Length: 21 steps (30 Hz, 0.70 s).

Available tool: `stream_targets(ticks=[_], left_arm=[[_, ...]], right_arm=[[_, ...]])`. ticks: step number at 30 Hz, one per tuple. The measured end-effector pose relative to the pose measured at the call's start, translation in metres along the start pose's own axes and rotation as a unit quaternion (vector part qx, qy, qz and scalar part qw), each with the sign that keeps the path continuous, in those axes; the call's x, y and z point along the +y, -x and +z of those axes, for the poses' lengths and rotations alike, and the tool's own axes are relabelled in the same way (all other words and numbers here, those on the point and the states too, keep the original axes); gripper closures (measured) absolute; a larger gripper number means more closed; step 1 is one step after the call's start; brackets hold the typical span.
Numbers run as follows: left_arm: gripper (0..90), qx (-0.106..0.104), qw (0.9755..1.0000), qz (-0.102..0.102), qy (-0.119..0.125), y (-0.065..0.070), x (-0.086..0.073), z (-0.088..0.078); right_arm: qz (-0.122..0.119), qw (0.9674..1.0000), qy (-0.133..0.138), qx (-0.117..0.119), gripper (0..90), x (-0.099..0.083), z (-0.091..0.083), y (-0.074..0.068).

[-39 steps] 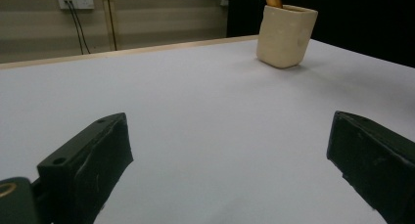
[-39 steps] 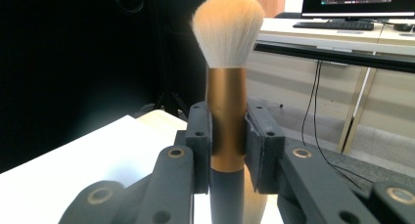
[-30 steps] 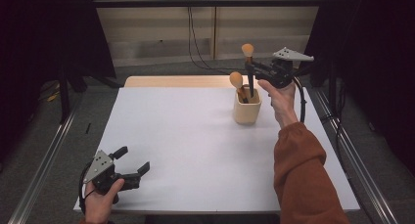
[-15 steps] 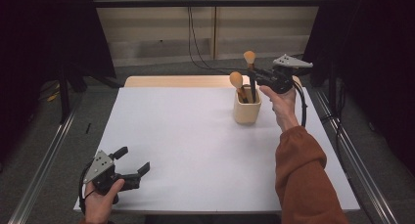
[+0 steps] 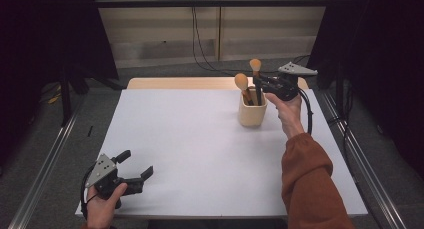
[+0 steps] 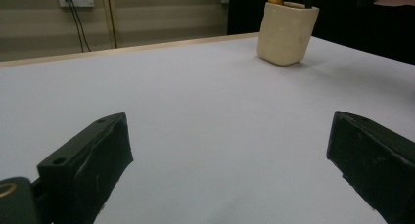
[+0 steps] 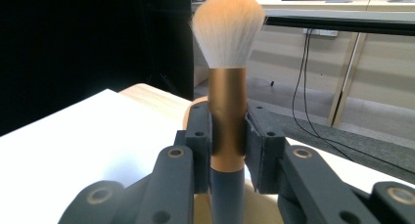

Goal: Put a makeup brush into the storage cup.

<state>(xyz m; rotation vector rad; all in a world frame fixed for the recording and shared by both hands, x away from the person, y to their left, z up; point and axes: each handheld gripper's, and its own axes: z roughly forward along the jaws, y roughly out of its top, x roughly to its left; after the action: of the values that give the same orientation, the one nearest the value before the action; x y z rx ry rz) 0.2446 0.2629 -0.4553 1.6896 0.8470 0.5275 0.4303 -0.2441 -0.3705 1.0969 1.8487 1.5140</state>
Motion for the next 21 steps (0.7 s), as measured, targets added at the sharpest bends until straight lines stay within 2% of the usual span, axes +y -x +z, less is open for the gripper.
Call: stream_targets(ticks=[6, 21], left_arm=[[2.7, 0.002, 1.0, -0.001, 0.0, 0.0, 0.0, 0.0], [2.8, 0.002, 1.0, 0.0, 0.001, 0.0, 0.0, 0.0]], right_arm=[[0.004, 0.9999, -0.011, -0.004, 74.5, -0.011, 0.0, 0.003], [0.016, 0.9997, -0.014, -0.013, 74.3, -0.025, -0.006, 0.007]])
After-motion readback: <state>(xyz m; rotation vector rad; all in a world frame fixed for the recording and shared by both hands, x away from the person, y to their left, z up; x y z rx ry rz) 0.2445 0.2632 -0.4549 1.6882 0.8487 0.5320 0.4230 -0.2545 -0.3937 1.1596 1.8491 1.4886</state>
